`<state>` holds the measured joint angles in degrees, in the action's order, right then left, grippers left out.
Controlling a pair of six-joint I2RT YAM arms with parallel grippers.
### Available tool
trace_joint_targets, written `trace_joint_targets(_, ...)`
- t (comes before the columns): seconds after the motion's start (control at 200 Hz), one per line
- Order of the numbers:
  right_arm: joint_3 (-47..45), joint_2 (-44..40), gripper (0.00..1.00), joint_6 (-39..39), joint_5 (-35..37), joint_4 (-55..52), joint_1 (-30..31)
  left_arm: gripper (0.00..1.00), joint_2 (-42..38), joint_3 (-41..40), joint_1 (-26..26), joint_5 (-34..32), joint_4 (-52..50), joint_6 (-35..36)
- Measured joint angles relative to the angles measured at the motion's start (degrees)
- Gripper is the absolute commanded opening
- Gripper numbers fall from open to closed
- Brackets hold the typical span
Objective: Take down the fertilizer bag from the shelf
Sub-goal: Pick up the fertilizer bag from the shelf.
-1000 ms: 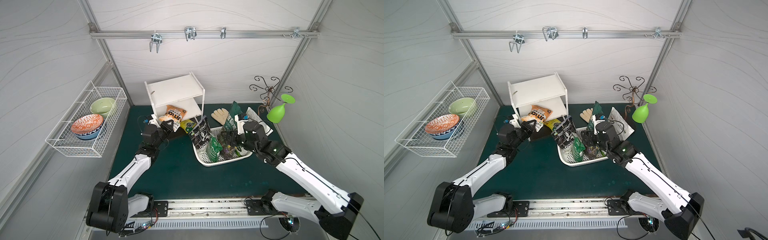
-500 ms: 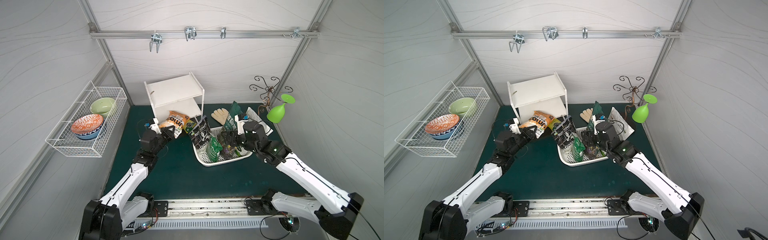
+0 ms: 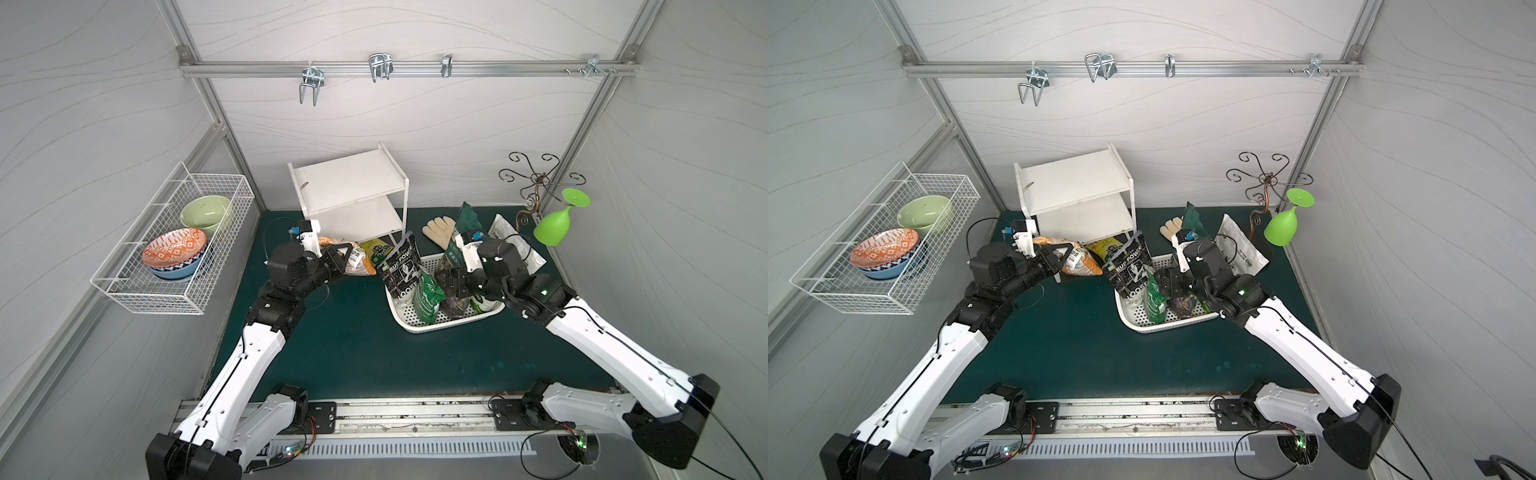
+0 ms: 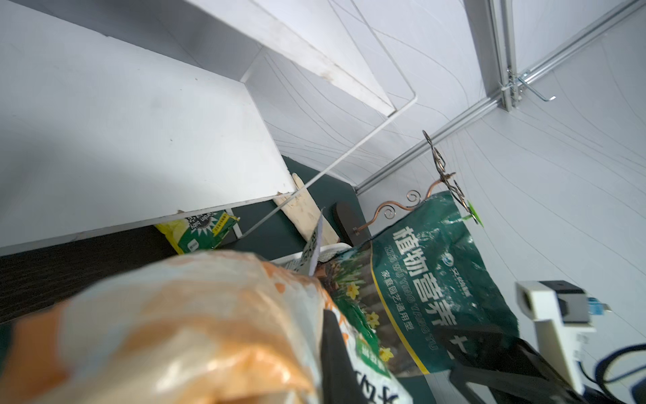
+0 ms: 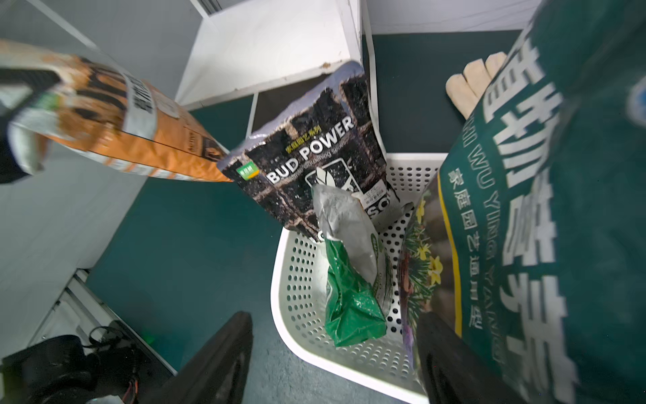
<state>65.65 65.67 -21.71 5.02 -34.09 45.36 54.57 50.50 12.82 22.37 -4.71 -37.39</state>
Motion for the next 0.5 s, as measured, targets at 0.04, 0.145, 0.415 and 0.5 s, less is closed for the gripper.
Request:
trace_joint_targets(0.04, 0.02, 1.16, 0.77, 0.44, 0.37, -0.85, 1.18, 0.0, 0.0, 1.22, 0.0, 1.16, -1.25, 0.39)
trace_joint_targets(0.145, 0.13, 4.11, 0.77, 1.27, 2.12, -2.6, 4.07, 0.0, 0.31, 4.76, 0.11, 4.24, -4.61, 1.38)
trace_joint_targets(0.415, 3.19, 10.01, 0.73, 1.77, 8.33, -4.57, 5.55, 0.0, 2.95, 12.5, 0.2, 14.45, -6.88, 1.07)
trace_joint_targets(0.5, 3.19, 11.5, 0.73, 1.66, 9.77, -4.79, 5.53, 0.0, 3.21, 12.74, 0.48, 17.42, -6.62, 0.31)
